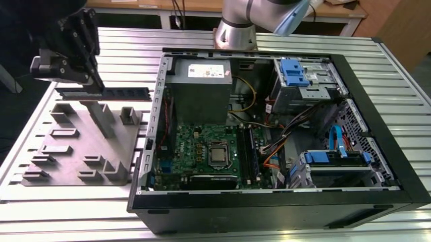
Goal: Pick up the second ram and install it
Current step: 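Pick up the second ram and move it above second insertion slot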
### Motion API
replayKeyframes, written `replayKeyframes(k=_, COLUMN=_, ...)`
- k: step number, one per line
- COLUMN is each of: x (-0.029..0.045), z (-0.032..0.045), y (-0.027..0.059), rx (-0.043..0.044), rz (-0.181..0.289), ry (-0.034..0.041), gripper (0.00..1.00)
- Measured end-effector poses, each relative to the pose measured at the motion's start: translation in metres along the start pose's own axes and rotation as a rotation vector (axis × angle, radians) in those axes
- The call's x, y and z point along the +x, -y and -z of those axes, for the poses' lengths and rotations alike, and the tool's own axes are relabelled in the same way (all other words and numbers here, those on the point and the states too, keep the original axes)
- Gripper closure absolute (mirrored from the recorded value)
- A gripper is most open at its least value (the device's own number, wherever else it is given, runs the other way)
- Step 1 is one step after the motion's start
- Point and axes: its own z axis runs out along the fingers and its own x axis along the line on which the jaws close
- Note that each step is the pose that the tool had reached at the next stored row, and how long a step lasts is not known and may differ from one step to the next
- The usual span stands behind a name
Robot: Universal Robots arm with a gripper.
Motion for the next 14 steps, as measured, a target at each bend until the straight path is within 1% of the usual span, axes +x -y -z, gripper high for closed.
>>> replayKeyframes(k=14, x=-0.0001, z=0.0001, y=0.0275, rx=-0.0001, rz=0.000, ry=-0.0001, gripper=0.92)
